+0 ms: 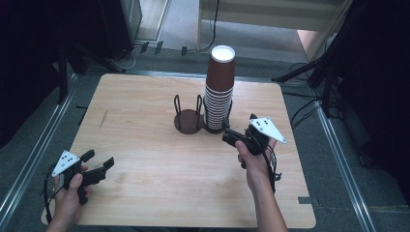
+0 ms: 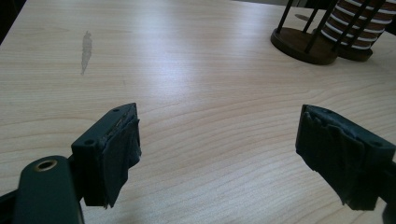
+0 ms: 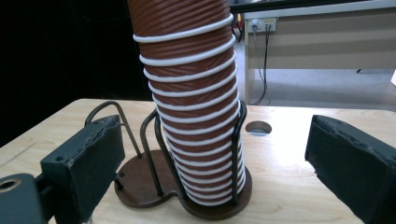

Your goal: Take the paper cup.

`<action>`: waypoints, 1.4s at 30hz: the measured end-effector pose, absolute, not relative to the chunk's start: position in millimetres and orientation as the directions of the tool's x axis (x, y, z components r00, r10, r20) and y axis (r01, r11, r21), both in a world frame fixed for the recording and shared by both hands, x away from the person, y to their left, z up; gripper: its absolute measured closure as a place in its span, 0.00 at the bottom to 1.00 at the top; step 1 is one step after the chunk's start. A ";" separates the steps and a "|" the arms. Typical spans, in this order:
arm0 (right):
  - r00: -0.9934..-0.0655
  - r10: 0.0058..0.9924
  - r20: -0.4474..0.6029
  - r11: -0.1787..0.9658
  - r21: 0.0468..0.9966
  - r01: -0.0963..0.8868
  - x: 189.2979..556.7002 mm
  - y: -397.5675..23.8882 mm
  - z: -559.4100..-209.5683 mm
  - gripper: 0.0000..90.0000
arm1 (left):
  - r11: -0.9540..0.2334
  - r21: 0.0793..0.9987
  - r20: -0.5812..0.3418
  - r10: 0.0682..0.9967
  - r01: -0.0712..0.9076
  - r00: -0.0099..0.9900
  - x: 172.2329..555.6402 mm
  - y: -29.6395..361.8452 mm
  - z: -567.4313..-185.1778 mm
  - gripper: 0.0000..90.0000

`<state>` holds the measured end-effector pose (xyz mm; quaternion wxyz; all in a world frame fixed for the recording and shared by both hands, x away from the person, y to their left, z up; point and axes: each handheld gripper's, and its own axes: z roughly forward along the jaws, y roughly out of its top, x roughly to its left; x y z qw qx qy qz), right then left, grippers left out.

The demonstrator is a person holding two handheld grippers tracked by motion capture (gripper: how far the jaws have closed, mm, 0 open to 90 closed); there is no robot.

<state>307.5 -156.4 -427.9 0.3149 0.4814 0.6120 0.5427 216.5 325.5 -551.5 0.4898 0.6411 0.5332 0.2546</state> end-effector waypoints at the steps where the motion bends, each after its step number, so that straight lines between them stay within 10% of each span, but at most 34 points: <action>1: -0.338 0.931 0.137 -0.053 0.967 0.248 307.5 -156.4 -427.9 0.05 | 0.047 0.899 -0.195 0.933 0.435 0.302 216.5 325.5 -551.4 0.16; 42: -0.338 0.936 0.096 -0.028 0.979 0.200 352.6 -117.0 -401.6 0.00 | 0.060 0.895 -0.211 0.931 0.443 0.299 217.4 326.9 -551.6 0.16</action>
